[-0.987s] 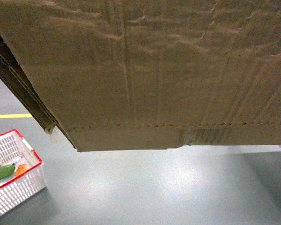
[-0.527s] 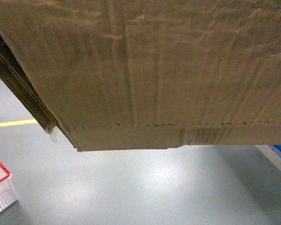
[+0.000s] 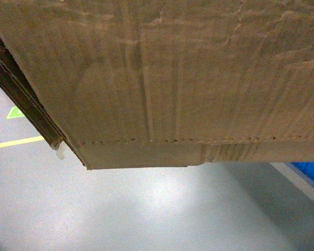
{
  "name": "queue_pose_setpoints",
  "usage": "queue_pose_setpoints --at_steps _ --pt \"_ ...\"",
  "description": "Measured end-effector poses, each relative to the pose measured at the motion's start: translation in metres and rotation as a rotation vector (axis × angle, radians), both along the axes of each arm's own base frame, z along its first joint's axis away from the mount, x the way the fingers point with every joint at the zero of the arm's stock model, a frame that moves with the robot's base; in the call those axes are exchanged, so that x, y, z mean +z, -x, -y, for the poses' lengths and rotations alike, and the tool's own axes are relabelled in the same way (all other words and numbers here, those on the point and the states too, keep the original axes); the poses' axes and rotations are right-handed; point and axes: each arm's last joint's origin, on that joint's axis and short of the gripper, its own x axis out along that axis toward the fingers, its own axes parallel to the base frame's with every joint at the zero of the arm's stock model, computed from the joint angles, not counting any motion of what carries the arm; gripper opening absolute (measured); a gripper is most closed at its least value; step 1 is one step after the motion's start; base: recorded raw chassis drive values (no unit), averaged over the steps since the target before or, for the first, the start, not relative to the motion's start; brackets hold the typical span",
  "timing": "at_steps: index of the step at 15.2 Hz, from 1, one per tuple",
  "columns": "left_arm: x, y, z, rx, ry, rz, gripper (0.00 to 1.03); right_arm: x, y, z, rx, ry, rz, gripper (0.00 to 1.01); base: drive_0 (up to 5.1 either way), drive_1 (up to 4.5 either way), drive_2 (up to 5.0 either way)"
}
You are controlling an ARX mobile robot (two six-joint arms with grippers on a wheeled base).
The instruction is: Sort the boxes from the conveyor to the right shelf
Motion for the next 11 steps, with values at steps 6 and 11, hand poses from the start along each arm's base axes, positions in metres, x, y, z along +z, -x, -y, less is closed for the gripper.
queue_pose_setpoints --at_steps 6,11 --pt "-0.0002 -0.0001 -0.0011 0.003 -0.001 -0.003 0.04 -0.0002 0.0 0.0 0.001 0.0 -0.002 0.03 -3.4 -2.01 0.5" --pt "0.0001 -0.0002 -0.001 0.003 0.0 0.0 0.04 0.0 0.0 0.0 0.001 0.0 0.0 0.03 -1.8 -1.76 -1.8"
